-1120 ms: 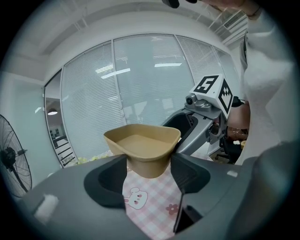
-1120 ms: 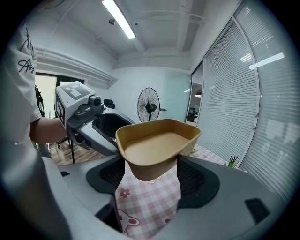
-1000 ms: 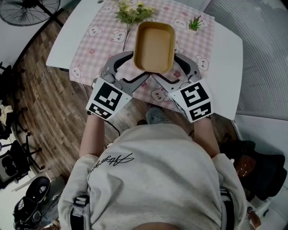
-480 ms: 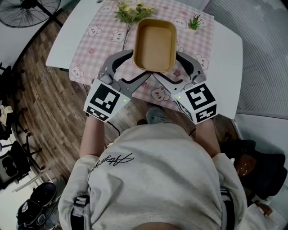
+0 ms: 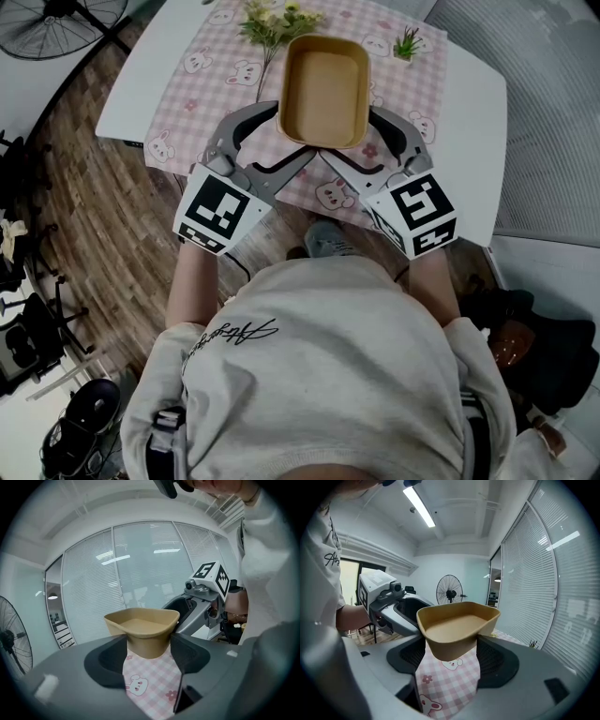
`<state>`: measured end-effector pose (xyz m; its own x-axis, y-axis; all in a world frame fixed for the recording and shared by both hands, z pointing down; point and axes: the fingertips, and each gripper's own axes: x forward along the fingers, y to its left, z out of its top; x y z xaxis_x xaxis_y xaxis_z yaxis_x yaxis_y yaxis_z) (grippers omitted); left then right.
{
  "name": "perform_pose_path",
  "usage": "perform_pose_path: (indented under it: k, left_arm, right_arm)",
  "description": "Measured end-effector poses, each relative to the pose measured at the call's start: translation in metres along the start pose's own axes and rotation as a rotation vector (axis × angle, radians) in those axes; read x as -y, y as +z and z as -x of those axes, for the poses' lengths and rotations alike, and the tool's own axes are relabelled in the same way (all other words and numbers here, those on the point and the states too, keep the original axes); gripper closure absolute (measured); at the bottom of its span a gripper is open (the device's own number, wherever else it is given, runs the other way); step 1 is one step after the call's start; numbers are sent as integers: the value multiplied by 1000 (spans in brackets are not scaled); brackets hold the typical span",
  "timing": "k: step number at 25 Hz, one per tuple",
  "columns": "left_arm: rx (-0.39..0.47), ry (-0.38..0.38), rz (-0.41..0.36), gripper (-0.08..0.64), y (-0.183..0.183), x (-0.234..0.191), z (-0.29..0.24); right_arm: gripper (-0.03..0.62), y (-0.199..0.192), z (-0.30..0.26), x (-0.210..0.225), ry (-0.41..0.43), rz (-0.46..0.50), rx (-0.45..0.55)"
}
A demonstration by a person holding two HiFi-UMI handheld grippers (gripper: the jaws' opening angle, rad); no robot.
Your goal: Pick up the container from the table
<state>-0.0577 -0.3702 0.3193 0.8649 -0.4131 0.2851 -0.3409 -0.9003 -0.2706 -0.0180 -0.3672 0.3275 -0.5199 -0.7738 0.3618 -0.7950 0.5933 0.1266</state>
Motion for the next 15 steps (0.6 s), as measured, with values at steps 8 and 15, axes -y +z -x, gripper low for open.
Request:
perform_pose_path:
  k: [8,15]
  left_arm:
    - [3,-5,4,273,2,0,1]
    - [5,-2,3,273,2,-3,2]
  right_arm:
    - [255,2,1,0,13,-10,9]
    - [256,3,-2,0,18,-13,18]
